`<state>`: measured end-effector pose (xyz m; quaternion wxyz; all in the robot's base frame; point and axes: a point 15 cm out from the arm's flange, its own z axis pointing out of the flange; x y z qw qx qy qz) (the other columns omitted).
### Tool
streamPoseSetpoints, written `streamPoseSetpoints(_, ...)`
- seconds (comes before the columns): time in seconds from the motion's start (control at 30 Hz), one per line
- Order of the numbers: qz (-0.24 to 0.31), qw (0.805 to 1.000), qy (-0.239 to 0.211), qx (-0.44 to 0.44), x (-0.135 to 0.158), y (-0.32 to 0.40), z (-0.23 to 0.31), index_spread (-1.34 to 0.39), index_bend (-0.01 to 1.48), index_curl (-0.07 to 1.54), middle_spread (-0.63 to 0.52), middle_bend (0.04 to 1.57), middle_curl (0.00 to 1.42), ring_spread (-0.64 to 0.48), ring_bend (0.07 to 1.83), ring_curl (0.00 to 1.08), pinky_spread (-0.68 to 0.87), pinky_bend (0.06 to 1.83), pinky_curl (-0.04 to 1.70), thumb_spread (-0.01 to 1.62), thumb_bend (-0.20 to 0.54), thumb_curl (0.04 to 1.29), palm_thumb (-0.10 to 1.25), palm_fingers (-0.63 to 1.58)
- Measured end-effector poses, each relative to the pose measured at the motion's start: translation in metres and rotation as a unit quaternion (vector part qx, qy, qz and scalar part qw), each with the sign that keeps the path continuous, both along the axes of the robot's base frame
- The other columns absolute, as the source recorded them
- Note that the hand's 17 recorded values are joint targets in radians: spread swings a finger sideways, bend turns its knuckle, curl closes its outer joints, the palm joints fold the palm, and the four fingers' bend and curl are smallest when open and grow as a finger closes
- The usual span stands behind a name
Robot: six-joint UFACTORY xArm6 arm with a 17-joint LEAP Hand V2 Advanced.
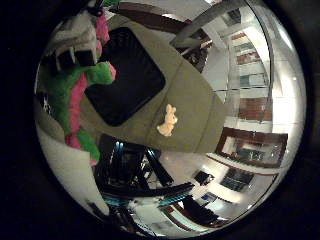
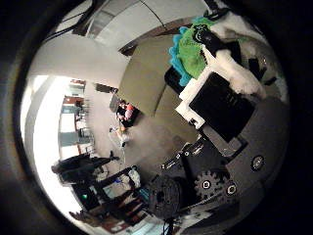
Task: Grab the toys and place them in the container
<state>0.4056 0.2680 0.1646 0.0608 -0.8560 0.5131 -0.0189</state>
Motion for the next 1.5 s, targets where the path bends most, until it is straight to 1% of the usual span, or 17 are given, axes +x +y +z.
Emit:
streamPoseSetpoints(0.27,-0.011,1.000,-0.008,0.004,0.023,-0.001,-0.018,-0.23,1.14,0.74,-0.12,1.36,0.63,-0.18,1.43,0.61,-0.21,1.37,0.76,0.88,-0.014,0.80,1.07,1.17)
streamPoseSetpoints(0.43,-0.018,1.000,-0.016,0.007,0.035,-0.006,-0.022,-0.24,1.13,0.74,-0.12,1.36,0.63,-0.20,1.38,0.62,-0.21,1.38,0.76,0.92,-0.023,0.77,1.01,1.13)
streamPoseSetpoints(0.57,-0.022,1.000,-0.016,0.007,0.040,-0.012,-0.023,-0.27,0.99,0.73,-0.13,1.28,0.62,-0.20,1.37,0.62,-0.23,1.35,0.74,0.85,-0.031,0.75,0.97,1.08)
streamPoseSetpoints(0.6,-0.024,1.000,-0.016,0.006,0.041,-0.014,-0.024,-0.29,0.92,0.72,-0.13,1.26,0.61,-0.20,1.35,0.61,-0.24,1.33,0.72,0.82,-0.036,0.74,0.95,1.07)
streamPoseSetpoints(0.63,-0.027,1.000,-0.016,0.006,0.042,-0.017,-0.024,-0.29,0.90,0.72,-0.13,1.25,0.61,-0.20,1.35,0.61,-0.25,1.33,0.72,0.81,-0.035,0.74,0.95,1.06)
streamPoseSetpoints(0.7,-0.029,0.999,-0.017,0.004,0.044,-0.022,-0.024,-0.31,0.73,0.70,-0.15,1.14,0.59,-0.20,1.31,0.59,-0.29,1.31,0.69,0.74,-0.036,0.72,0.92,0.97)
streamPoseSetpoints(0.77,-0.027,0.999,-0.016,0.003,0.046,-0.026,-0.024,-0.30,0.63,0.71,-0.14,1.04,0.58,-0.22,1.28,0.58,-0.34,1.29,0.66,0.71,-0.034,0.71,0.91,0.87)
streamPoseSetpoints(0.8,-0.027,0.999,-0.017,0.003,0.048,-0.028,-0.024,-0.28,0.59,0.70,-0.12,0.99,0.56,-0.23,1.26,0.57,-0.35,1.29,0.66,0.72,-0.032,0.71,0.91,0.78)
streamPoseSetpoints(0.83,-0.026,1.000,-0.016,0.004,0.048,-0.029,-0.024,-0.25,0.56,0.70,-0.09,0.93,0.55,-0.23,1.27,0.57,-0.36,1.29,0.65,0.74,-0.030,0.70,0.91,0.76)
streamPoseSetpoints(0.87,-0.024,1.000,-0.017,0.004,0.049,-0.031,-0.023,-0.22,0.52,0.68,-0.03,0.90,0.54,-0.22,1.26,0.56,-0.37,1.26,0.63,0.78,-0.022,0.68,0.91,0.73)
streamPoseSetpoints(0.97,-0.020,1.000,-0.020,0.005,0.049,-0.031,-0.019,-0.16,0.48,0.67,0.13,0.86,0.52,-0.18,1.23,0.53,-0.38,1.15,0.59,0.89,-0.022,0.65,0.90,0.71)
streamPoseSetpoints(1.07,-0.018,1.000,-0.020,0.005,0.049,-0.032,-0.017,-0.17,0.44,0.65,0.20,0.86,0.52,-0.14,1.18,0.51,-0.36,1.09,0.57,0.94,-0.025,0.62,0.88,0.71)
streamPoseSetpoints(1.13,-0.016,1.000,-0.022,0.005,0.049,-0.032,-0.014,-0.19,0.41,0.64,0.21,0.87,0.51,-0.13,1.17,0.50,-0.35,1.06,0.56,0.96,-0.026,0.60,0.87,0.71)
streamPoseSetpoints(1.23,-0.012,1.000,-0.027,0.007,0.050,-0.035,-0.004,-0.24,0.35,0.62,0.16,0.90,0.52,-0.13,1.14,0.49,-0.34,1.03,0.54,0.98,-0.030,0.57,0.84,0.69)
streamPoseSetpoints(1.3,-0.014,0.999,-0.031,0.007,0.053,-0.042,0.005,-0.30,0.31,0.61,0.06,0.91,0.52,-0.17,1.14,0.48,-0.31,0.99,0.54,1.00,-0.029,0.55,0.81,0.63)
streamPoseSetpoints(1.43,-0.021,0.999,-0.036,0.007,0.056,-0.067,0.025,-0.40,0.34,0.59,-0.12,0.86,0.51,-0.25,1.09,0.47,-0.21,0.94,0.52,1.03,-0.031,0.51,0.75,0.50)
streamPoseSetpoints(1.5,-0.025,0.999,-0.031,0.003,0.055,-0.082,0.031,-0.43,0.36,0.58,-0.17,0.81,0.50,-0.26,1.06,0.45,-0.15,0.97,0.51,1.05,-0.029,0.49,0.73,0.44)
